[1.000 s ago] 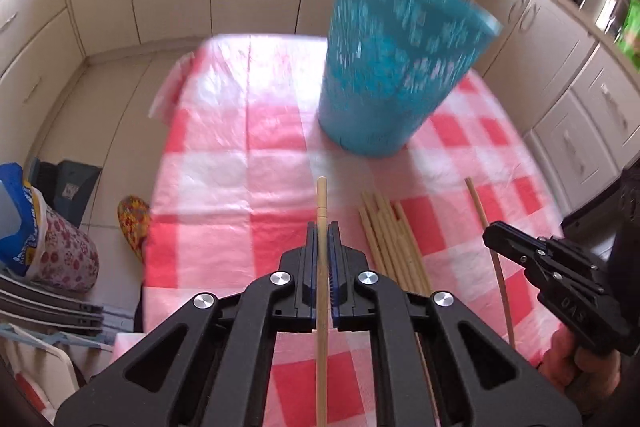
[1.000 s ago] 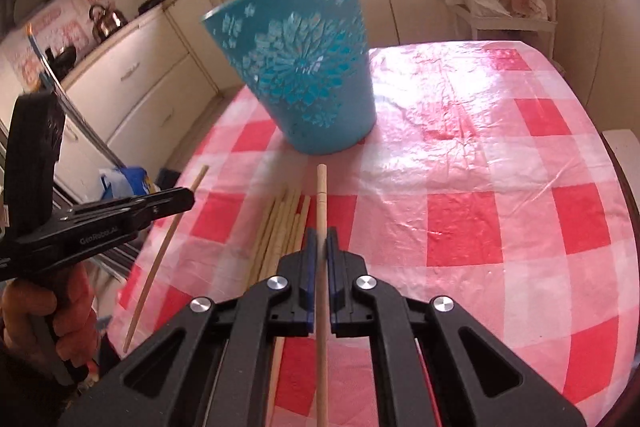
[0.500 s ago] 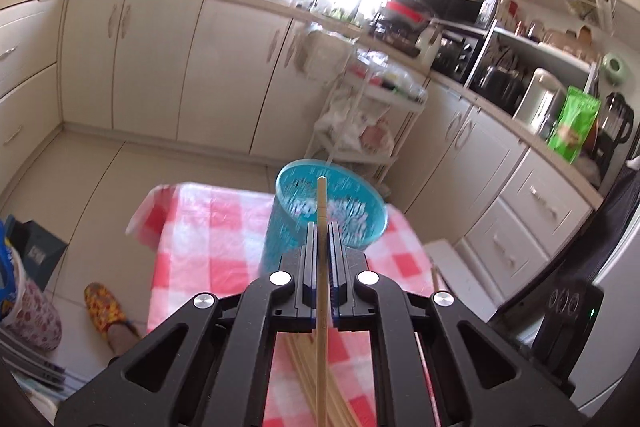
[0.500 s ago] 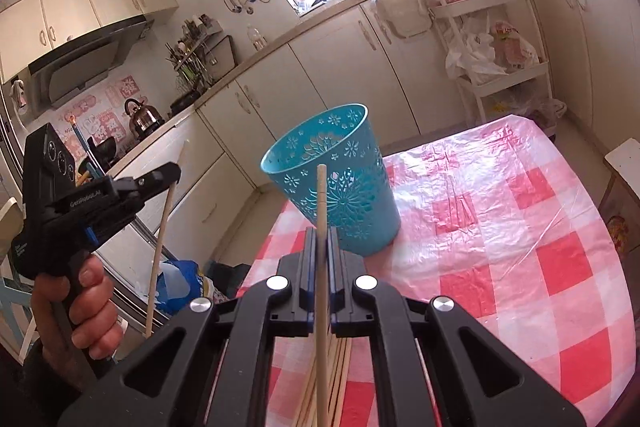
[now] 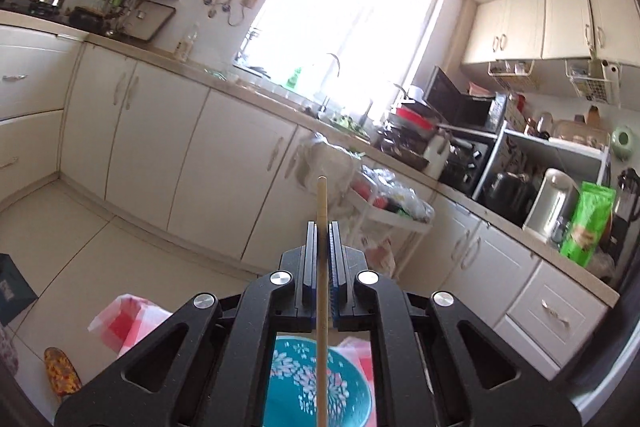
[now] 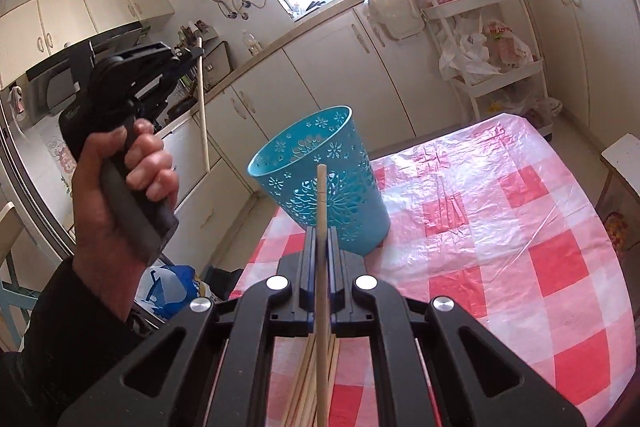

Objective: Organize utensils
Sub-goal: 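Lift both chopsticks over the basket while the left gripper opens, dropping its chopstick in, then lower the right gripper's chopstick into the basket and open it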

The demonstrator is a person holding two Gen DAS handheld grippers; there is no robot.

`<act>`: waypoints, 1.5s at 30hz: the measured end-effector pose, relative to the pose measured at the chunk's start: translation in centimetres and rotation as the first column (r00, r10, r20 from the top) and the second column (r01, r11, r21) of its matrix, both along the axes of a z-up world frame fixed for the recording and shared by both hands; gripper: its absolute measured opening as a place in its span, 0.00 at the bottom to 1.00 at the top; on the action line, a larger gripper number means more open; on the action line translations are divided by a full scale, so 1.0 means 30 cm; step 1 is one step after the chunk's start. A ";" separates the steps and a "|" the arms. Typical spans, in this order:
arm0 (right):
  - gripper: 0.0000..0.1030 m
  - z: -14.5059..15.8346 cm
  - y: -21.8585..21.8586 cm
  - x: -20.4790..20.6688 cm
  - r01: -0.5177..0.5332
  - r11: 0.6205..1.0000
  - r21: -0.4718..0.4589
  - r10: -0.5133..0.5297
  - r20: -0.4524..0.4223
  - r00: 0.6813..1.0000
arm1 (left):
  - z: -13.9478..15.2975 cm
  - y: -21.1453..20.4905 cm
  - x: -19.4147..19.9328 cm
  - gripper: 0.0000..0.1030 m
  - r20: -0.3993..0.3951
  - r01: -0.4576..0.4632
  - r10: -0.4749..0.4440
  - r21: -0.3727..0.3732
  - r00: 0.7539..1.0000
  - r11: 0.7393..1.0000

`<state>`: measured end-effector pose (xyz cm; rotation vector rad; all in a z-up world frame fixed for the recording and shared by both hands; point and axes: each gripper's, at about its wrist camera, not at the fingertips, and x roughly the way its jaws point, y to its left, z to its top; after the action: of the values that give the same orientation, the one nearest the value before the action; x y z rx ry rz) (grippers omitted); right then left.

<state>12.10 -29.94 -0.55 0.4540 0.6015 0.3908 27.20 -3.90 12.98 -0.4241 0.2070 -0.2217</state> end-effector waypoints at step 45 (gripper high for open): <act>0.06 0.333 0.147 0.502 0.192 0.973 0.128 -0.223 0.306 0.926 | -0.488 0.159 -0.340 0.56 -0.352 -0.093 0.133 0.128 0.926 0.987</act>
<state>27.16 -25.54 9.44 0.5290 0.2169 0.2823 16.98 0.89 -1.64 -0.3637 0.5522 -0.0160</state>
